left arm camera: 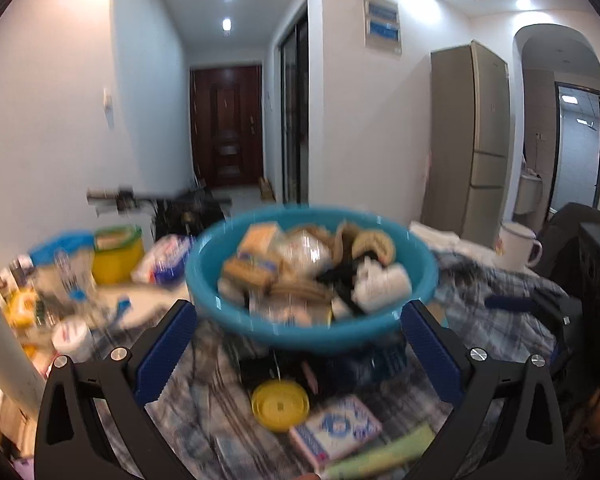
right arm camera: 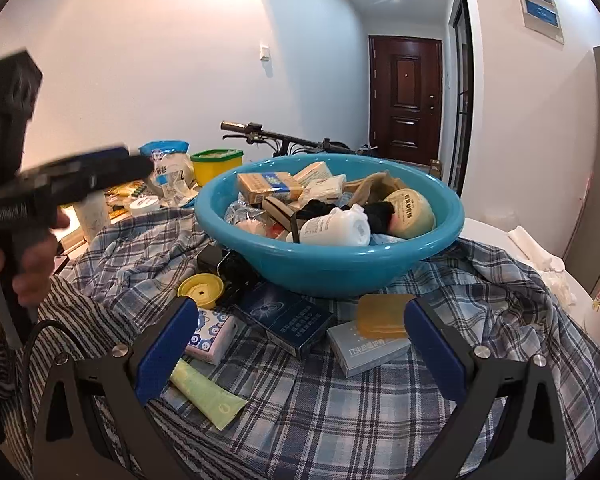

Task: Organize objects
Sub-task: 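Move both open tools back from the basin toward the items on the cloth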

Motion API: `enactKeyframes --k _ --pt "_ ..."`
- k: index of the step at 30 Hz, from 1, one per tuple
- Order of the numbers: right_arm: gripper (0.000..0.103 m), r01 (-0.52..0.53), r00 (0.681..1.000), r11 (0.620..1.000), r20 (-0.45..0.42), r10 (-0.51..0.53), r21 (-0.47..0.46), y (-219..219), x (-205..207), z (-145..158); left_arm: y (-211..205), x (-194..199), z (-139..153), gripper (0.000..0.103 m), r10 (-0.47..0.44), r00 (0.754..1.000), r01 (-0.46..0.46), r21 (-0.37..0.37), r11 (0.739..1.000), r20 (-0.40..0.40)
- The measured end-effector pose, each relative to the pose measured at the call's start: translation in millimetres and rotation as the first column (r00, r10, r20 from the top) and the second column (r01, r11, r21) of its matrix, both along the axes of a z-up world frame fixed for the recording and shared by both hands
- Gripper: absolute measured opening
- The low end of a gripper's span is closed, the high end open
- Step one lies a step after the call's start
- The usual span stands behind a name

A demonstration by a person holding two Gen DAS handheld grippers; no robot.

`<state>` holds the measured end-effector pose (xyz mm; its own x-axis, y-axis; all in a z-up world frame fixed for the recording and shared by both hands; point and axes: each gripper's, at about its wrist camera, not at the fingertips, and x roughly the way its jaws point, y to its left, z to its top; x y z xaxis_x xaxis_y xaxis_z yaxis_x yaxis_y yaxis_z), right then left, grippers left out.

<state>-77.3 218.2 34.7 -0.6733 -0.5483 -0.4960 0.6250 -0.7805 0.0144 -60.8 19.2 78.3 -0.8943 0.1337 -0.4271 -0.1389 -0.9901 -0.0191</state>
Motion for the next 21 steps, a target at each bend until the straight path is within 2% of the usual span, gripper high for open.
enactKeyframes --k 2,6,7,10,12,16,21 --pt "0.103 -0.006 1.0 1.0 0.007 0.006 0.015 -3 -1 -2 -7 5 -9 0.103 0.002 0.999 -0.002 -0.004 1.0 0.041" --pt "0.103 -0.026 1.0 0.999 0.011 0.026 0.036 -8 0 -5 -16 12 -38 0.103 0.11 0.993 -0.113 -0.073 0.991 -0.032" --pt "0.103 -0.031 0.999 0.999 0.014 0.031 0.041 -10 0 -6 -20 4 -46 0.103 0.14 0.99 -0.139 -0.073 0.988 0.016" --pt "0.103 -0.052 0.998 0.997 0.026 0.051 0.064 -16 -2 -10 -25 -13 -58 0.103 0.137 0.984 -0.131 -0.059 0.99 0.111" --pt "0.103 -0.065 0.997 0.995 0.034 0.063 0.073 -19 -2 -13 -22 -20 -66 0.103 0.142 0.979 -0.131 -0.085 0.988 0.143" --pt "0.103 -0.068 0.997 0.995 0.034 0.066 0.067 -18 -2 -14 -18 -17 -67 0.103 0.119 0.983 -0.106 -0.093 0.99 0.141" --pt "0.103 -0.053 0.999 0.998 0.01 0.053 -0.016 -4 0 -6 -26 -13 -61 0.103 0.111 0.987 -0.107 -0.041 0.993 0.12"
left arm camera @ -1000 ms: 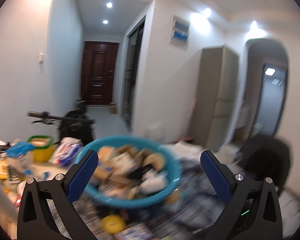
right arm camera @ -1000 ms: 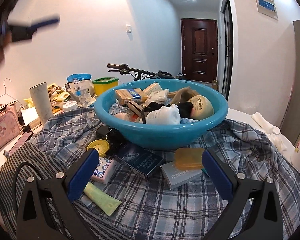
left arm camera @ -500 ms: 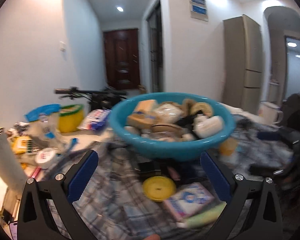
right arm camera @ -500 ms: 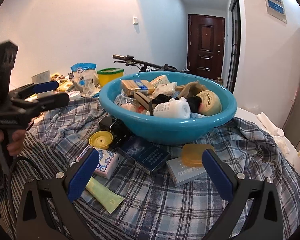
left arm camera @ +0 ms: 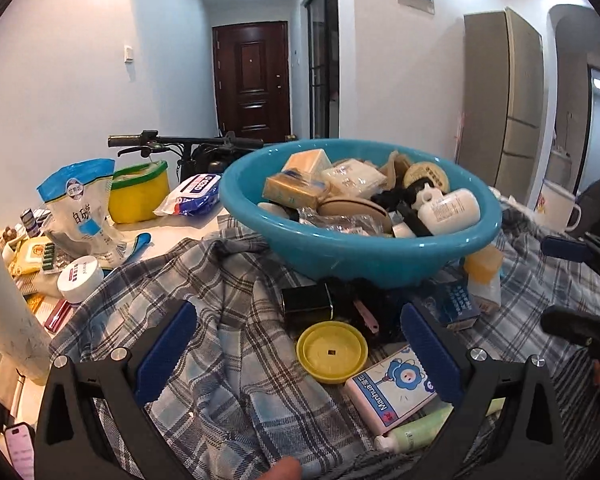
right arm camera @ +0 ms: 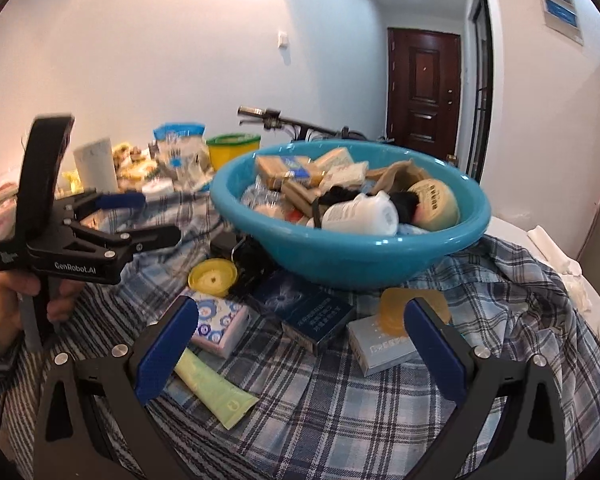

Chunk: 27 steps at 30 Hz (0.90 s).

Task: Organize objects
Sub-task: 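Move both open tools back from the basin toward the items on the cloth, then lower the left tool over the blue-and-white Mamypoko box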

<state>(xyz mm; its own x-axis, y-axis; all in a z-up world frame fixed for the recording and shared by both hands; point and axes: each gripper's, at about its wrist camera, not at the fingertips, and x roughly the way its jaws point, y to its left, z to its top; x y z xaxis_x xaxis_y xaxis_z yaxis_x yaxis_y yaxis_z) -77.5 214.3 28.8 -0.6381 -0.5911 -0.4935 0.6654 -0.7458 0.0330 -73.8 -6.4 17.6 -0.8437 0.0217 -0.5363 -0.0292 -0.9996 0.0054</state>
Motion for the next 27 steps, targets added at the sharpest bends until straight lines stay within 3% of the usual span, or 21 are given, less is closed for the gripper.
enactKeyframes --k 4,20,27 --pt "0.103 -0.003 1.0 1.0 -0.002 0.002 -0.014 1 0 2 -3 2 2 0.103 -0.006 1.0 0.006 0.025 1.0 -0.016" --pt "0.103 0.022 0.998 0.999 0.052 -0.024 0.048 -5 -8 -6 3 9 7 0.103 -0.038 0.998 0.039 0.01 0.999 -0.045" --pt "0.103 0.052 0.997 0.993 0.049 -0.057 0.103 -10 -10 -10 15 7 1 0.103 -0.116 0.993 0.115 0.017 0.993 0.03"
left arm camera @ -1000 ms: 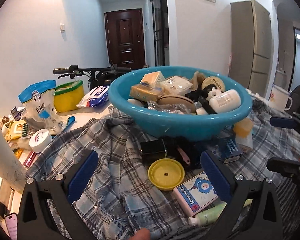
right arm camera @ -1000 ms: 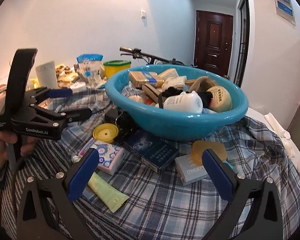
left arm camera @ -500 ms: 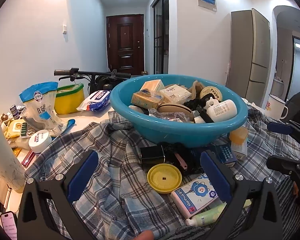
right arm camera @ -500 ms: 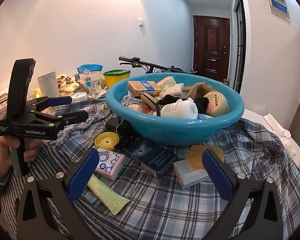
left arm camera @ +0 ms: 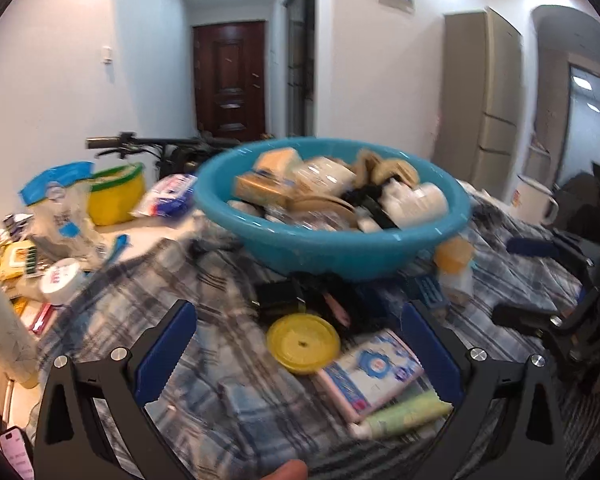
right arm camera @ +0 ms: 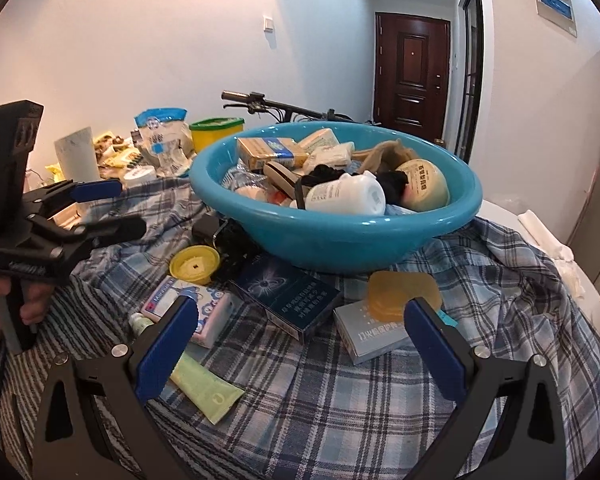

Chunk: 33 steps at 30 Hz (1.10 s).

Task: Organize objects
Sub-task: 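Lower the left tool over the blue-and-white Mamypoko box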

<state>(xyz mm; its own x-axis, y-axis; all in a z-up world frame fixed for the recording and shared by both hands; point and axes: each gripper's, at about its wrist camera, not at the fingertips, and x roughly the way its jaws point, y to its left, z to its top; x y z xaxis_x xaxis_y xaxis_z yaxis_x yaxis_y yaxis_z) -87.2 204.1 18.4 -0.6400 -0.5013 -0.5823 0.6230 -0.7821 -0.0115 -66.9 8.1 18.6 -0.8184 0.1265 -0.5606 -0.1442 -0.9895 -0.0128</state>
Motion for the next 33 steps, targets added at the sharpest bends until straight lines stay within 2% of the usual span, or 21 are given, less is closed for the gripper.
enactKeyframes --k 3,6,9,11,13,20,23,26,33 --pt "0.103 0.01 1.0 1.0 0.009 -0.01 0.016 -1 -1 -2 15 0 -5 0.103 -0.089 0.995 0.089 -0.006 0.996 0.044" --pt "0.103 0.028 0.999 0.999 0.026 -0.029 0.021 2 -3 -3 24 0 -11 0.103 -0.123 0.989 0.125 -0.012 0.992 0.08" --pt "0.103 0.068 0.997 0.998 0.042 -0.068 0.015 8 -6 -4 29 0 -16 0.102 -0.209 0.969 0.202 0.064 0.977 0.133" --pt "0.103 0.087 0.994 0.996 0.063 -0.087 0.004 13 -10 -5 33 2 -18 0.086 -0.237 0.961 0.227 0.08 0.971 0.141" --pt "0.103 0.105 0.99 0.994 0.092 -0.103 -0.01 18 -14 -6 39 0 -22 0.081 -0.234 0.959 0.228 0.053 0.972 0.16" --pt "0.103 0.119 0.979 0.992 0.173 -0.112 -0.033 25 -24 -14 47 -9 -37 0.08 -0.227 0.946 0.228 0.024 0.973 0.232" --pt "0.103 0.108 0.981 0.994 0.164 -0.104 -0.013 20 -21 -15 45 -17 -44 0.069 -0.201 0.942 0.204 0.018 0.979 0.267" --pt "0.103 0.092 0.985 0.996 0.146 -0.092 0.006 15 -17 -15 41 -24 -50 0.069 -0.184 0.934 0.183 0.034 0.983 0.305" --pt "0.103 0.088 0.986 0.996 0.143 -0.089 0.017 13 -17 -16 46 -26 -52 0.069 -0.179 0.931 0.19 -0.005 0.982 0.317"
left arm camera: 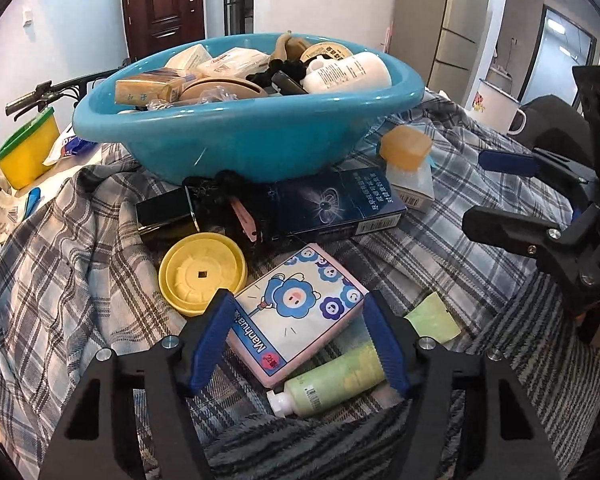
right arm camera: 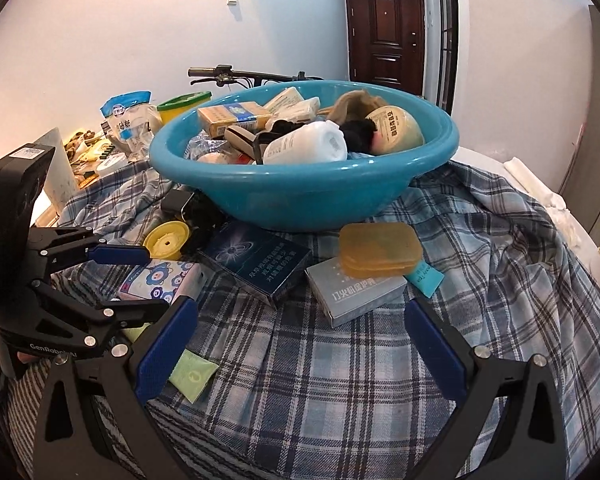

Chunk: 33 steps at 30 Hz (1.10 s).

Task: Organize objects
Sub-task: 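Lower the left tool over the blue-and-white Mamypoko box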

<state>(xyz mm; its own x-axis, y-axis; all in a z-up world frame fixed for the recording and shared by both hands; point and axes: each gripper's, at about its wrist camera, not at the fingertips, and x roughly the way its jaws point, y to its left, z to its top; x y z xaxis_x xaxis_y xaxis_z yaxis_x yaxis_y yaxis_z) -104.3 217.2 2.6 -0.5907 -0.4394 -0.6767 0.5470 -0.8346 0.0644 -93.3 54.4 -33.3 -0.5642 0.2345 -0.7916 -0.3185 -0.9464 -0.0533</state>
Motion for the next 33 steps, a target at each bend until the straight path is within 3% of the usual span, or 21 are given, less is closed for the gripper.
enactKeyframes --k 12,20,29,33 --pt "0.103 -0.001 1.0 1.0 0.004 0.001 -0.005 2 0 -1 -2 2 2 0.071 0.035 0.999 -0.035 -0.018 0.999 -0.024" --pt "0.103 -0.008 1.0 1.0 -0.003 0.008 0.006 -2 3 -1 3 -3 -5 0.083 0.025 1.0 -0.025 -0.044 0.999 0.006" --pt "0.103 -0.01 1.0 1.0 0.001 0.01 0.01 -2 2 -2 7 -5 -10 0.088 0.033 0.999 -0.031 -0.077 0.997 0.023" --pt "0.103 -0.01 1.0 1.0 0.001 0.01 0.01 -2 2 -2 3 -4 -8 0.088 0.035 0.999 -0.034 -0.052 0.998 0.015"
